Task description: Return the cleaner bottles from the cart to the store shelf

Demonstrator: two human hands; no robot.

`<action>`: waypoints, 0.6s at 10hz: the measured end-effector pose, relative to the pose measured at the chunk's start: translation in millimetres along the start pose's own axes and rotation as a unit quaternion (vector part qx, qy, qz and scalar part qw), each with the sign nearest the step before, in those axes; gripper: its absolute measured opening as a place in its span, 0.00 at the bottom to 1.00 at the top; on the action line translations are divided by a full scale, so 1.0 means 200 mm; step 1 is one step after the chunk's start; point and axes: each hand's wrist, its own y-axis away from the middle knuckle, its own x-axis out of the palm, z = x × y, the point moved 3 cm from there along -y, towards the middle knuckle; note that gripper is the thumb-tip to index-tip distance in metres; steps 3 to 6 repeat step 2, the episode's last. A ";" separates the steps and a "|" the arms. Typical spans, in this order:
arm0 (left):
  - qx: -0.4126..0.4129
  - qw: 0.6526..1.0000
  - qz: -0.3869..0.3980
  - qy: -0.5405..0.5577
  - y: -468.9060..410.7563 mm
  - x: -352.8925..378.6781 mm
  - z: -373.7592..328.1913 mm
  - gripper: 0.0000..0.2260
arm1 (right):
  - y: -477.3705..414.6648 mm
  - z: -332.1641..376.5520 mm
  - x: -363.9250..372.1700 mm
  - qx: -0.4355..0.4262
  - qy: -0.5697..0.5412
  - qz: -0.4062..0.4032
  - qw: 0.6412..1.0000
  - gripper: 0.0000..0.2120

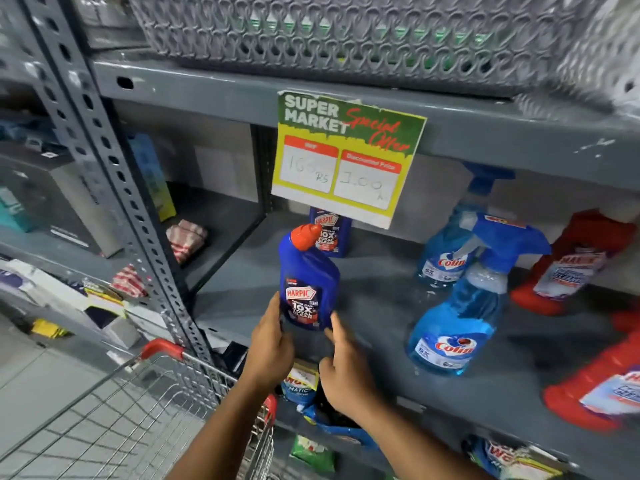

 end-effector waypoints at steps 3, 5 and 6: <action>0.000 1.000 -0.011 0.025 0.01 -0.03 0.00 0.38 | 0.04 0.07 0.00 -0.004 0.008 -0.028 1.000 0.35; 0.000 1.000 -0.011 0.025 0.01 -0.03 0.00 0.38 | 0.04 0.07 0.00 -0.004 0.008 -0.028 1.000 0.35; 0.000 1.000 -0.011 0.025 0.01 -0.03 0.00 0.38 | 0.04 0.07 0.00 -0.004 0.008 -0.028 1.000 0.35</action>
